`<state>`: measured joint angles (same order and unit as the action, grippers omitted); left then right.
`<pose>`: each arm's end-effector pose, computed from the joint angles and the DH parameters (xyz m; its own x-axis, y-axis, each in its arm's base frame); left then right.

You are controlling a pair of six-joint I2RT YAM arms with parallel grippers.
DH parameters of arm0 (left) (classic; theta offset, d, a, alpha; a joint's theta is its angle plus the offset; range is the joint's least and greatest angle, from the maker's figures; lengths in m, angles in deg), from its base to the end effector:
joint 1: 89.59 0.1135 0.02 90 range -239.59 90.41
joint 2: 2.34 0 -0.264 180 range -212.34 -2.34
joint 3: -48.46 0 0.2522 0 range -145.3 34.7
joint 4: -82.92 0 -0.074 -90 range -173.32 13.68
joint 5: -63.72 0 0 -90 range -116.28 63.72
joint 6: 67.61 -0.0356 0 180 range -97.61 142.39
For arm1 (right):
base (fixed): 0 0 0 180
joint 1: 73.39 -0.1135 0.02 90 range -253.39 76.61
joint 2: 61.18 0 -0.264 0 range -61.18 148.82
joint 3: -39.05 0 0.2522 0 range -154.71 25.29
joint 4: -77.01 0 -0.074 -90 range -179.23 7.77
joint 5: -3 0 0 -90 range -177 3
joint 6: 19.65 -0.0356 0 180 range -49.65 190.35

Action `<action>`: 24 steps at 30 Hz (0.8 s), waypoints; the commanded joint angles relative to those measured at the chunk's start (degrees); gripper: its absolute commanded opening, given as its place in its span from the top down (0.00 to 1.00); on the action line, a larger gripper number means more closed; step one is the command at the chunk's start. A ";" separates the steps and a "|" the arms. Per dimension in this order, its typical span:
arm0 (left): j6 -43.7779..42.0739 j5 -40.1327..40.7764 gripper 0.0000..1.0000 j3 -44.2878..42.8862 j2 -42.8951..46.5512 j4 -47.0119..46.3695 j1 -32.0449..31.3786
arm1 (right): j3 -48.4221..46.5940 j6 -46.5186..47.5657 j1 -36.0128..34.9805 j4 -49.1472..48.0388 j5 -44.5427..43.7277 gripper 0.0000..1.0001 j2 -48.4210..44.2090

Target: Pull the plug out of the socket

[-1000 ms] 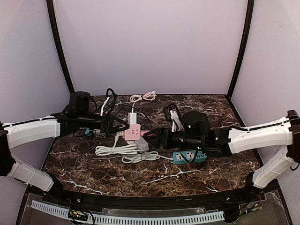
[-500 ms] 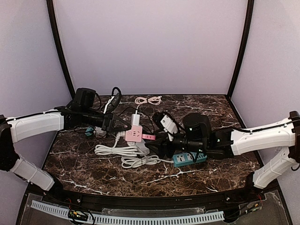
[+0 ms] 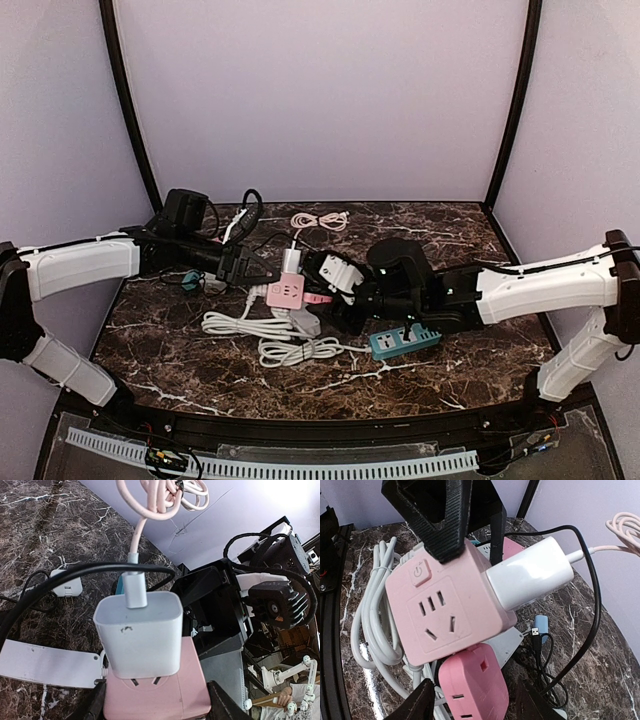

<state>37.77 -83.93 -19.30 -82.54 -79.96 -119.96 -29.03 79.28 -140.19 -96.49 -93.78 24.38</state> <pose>0.2456 -0.1788 0.2734 -0.6503 0.2166 -0.7282 0.7593 0.1531 -0.6325 0.1378 0.3109 0.2565 -0.0231 -0.4451 -0.8952 -0.8845 0.4264 -0.1892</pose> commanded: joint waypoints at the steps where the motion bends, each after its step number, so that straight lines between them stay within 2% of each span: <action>1: 0.22 -6.66 0.77 -3.26 1.69 -3.71 0.14 | -2.23 4.12 -1.02 1.70 -2.61 0.48 1.48; 11: 0.58 -8.35 0.77 -3.29 1.23 -3.70 0.12 | -4.48 8.23 -2.72 2.53 -5.87 0.61 4.47; 24: -0.40 -8.26 0.78 -4.01 -0.38 -0.82 0.14 | -4.62 11.51 -3.98 2.53 -8.74 0.86 4.75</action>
<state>37.79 -86.88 -19.83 -84.14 -78.96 -119.96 -32.20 89.97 -143.30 -93.08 -101.19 28.65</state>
